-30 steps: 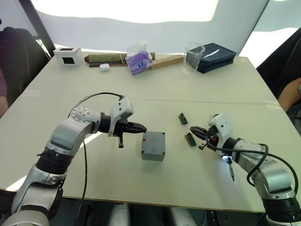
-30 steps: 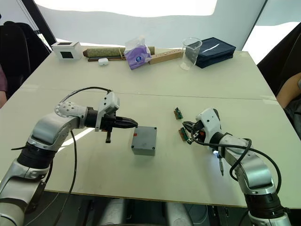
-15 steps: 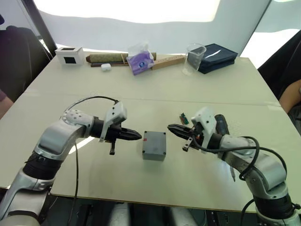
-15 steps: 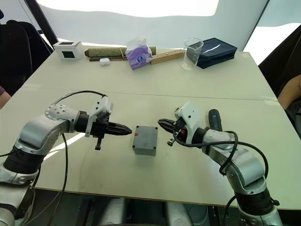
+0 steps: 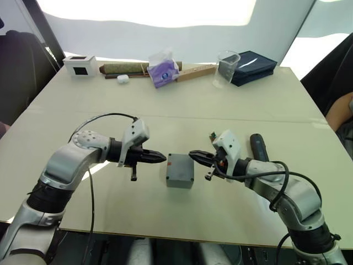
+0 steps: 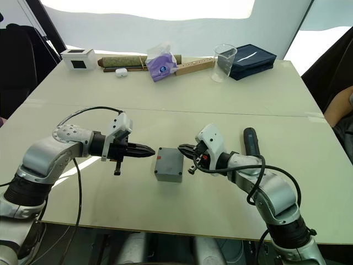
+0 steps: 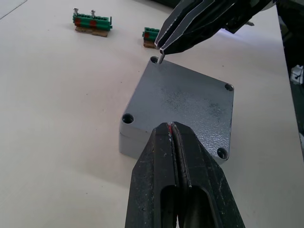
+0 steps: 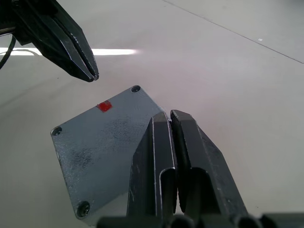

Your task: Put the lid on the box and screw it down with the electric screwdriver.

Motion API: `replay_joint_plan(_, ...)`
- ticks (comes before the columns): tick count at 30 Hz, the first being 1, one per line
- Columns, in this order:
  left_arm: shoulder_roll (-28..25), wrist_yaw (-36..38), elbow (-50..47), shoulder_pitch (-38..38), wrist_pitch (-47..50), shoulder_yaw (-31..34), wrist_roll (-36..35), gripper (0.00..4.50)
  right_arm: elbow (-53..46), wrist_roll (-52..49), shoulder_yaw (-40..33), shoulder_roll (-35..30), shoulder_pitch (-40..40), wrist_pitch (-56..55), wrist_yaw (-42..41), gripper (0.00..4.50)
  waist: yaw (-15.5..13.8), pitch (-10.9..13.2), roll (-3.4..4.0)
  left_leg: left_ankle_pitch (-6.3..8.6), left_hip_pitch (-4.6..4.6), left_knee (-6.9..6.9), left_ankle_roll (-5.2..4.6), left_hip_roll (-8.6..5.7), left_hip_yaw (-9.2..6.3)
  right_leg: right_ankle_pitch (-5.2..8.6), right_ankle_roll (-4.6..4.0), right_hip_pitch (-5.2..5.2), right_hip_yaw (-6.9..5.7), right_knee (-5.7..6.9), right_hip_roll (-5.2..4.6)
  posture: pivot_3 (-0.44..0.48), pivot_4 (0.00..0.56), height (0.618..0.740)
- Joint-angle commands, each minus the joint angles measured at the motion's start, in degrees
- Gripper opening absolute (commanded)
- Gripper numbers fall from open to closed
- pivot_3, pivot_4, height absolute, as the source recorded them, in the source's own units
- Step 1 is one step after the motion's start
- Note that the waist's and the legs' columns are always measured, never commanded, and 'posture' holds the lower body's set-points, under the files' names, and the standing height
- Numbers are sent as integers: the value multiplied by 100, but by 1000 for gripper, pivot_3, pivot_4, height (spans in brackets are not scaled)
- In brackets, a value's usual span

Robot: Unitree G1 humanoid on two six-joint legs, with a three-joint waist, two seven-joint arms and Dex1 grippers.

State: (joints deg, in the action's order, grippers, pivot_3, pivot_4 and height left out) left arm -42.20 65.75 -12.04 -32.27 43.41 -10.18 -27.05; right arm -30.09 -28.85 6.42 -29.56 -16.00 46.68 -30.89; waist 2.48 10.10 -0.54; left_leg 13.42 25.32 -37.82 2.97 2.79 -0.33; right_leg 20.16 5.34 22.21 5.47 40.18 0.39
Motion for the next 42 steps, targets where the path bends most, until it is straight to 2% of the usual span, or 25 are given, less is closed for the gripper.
replay_joint_plan(1,8,-47,-199,-40,-5,166,-126,0,-16,92,-10,4,-55,-189,-37,36,2,0,0,0,0,0,0,0,0,0,0,0,0,0,0,0,150,740)
replay_joint_plan(16,25,-81,-170,-91,-33,95,-138,0,12,208,63,-26,51,-165,-136,36,1,0,0,0,0,0,0,0,0,0,0,0,0,0,0,0,150,740)
replay_joint_plan(19,23,-87,-188,-75,-24,96,-148,0,4,217,58,-25,62,-171,-127,777,1,0,0,0,0,0,0,0,0,0,0,0,0,0,0,0,150,740)
replay_joint_plan(26,95,-116,-198,-64,-5,52,-174,0,-5,180,-149,-99,70,-124,-116,3598,1,0,0,0,0,0,0,0,0,0,0,0,1,0,0,0,150,740)
replay_joint_plan(28,160,-122,-156,-107,3,66,-209,0,-38,86,-307,-128,69,-33,-101,3598,-2,0,0,0,0,0,0,0,0,0,0,0,1,0,0,0,150,740)
replay_joint_plan(33,515,-191,3,-403,-10,195,-384,0,-134,-952,-1652,-54,-381,1267,457,3598,-12,0,0,0,1,-1,0,0,0,0,0,-1,0,0,-1,0,150,740)
replay_joint_plan(34,574,-179,45,-470,-94,174,-362,0,-94,-1057,-1864,-196,-500,1615,544,3598,-12,0,0,0,2,-1,0,0,0,0,0,-1,1,0,-2,0,150,740)
replay_joint_plan(35,658,-216,143,-604,-230,129,-261,0,-36,-912,-1960,-607,-706,2141,671,3598,-12,1,0,0,2,-2,0,0,0,0,1,-2,1,0,-3,0,150,740)
replay_joint_plan(38,754,-109,157,-784,-396,8,-194,0,176,-698,-2142,-1319,-1211,3402,1013,4416,-24,2,3,0,2,-2,0,-2,2,0,1,2,1,0,-6,0,150,740)
replay_joint_plan(40,823,-85,98,-833,-433,-33,-225,0,314,-921,-2417,-1487,-1555,4152,919,4469,-9,2,3,1,2,2,-1,-2,2,0,-1,2,2,-2,-4,0,150,740)
replay_joint_plan(42,870,62,52,-889,-665,-226,-91,0,827,-1394,-2442,-2148,-1764,4535,857,4469,3,3,6,1,1,13,-1,-2,4,0,-1,8,8,-2,0,0,150,740)
